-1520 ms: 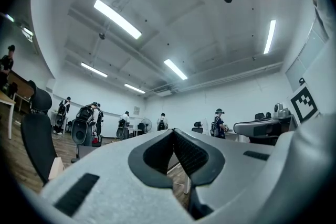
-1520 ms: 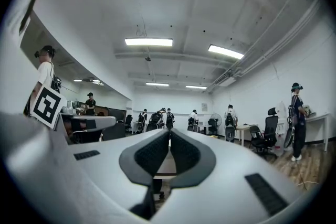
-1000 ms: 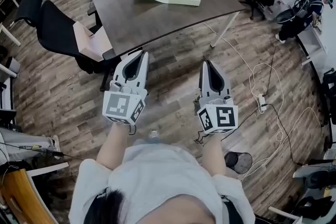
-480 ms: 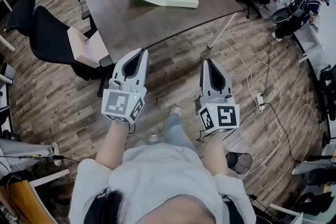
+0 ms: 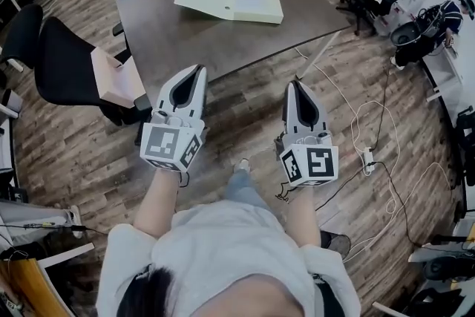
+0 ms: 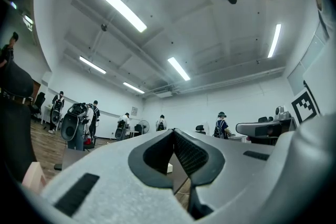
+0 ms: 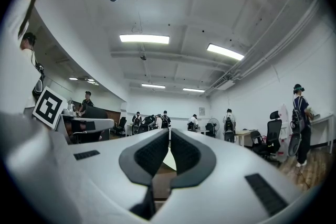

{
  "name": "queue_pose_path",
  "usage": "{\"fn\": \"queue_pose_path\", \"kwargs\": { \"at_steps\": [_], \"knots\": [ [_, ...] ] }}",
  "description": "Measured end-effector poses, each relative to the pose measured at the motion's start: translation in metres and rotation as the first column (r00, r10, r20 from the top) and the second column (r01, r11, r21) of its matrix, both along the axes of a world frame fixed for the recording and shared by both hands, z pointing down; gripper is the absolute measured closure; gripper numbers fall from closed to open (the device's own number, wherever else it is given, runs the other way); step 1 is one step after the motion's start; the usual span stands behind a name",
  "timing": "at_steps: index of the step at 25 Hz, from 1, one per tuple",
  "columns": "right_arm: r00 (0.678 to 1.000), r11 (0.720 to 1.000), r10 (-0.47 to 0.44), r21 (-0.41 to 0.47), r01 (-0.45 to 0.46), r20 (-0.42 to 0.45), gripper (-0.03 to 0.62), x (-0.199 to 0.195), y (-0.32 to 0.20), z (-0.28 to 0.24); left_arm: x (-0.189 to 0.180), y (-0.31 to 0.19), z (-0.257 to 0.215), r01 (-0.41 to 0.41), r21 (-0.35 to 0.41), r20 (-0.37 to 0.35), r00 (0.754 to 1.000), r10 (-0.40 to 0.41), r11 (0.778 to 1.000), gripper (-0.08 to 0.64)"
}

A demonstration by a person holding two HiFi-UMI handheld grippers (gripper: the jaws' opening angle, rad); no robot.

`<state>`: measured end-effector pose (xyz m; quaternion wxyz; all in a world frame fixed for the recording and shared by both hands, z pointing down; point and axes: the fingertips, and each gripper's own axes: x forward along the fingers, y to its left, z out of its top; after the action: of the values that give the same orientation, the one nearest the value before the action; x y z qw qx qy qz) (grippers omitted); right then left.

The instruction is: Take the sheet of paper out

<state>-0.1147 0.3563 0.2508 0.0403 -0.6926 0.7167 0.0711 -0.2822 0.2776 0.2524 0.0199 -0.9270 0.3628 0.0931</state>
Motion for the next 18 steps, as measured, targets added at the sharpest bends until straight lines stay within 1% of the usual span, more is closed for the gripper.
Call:
{"fn": "queue_pose_path", "kwargs": {
  "at_steps": [4, 11, 18],
  "knots": [
    [1.000, 1.000, -0.021, 0.002, 0.021, -0.014, 0.577, 0.027, -0.032, -0.004, 0.027, -0.028, -0.003, 0.018, 0.000, 0.002, 1.000, -0.018, 1.000, 0.551],
    [0.998, 0.997, -0.065, 0.034, 0.066, -0.005, 0.577, 0.081, -0.087, -0.012, 0.077, -0.076, -0.006, 0.054, 0.006, 0.021, 0.998, -0.054, 0.999, 0.551],
    [0.996, 0.995, -0.091, 0.040, 0.091, 0.004, 0.575, 0.131, -0.120, -0.010, 0.126, -0.105, -0.010, 0.071, 0.025, 0.030, 0.997, -0.072, 0.997, 0.551]
  ]
}}
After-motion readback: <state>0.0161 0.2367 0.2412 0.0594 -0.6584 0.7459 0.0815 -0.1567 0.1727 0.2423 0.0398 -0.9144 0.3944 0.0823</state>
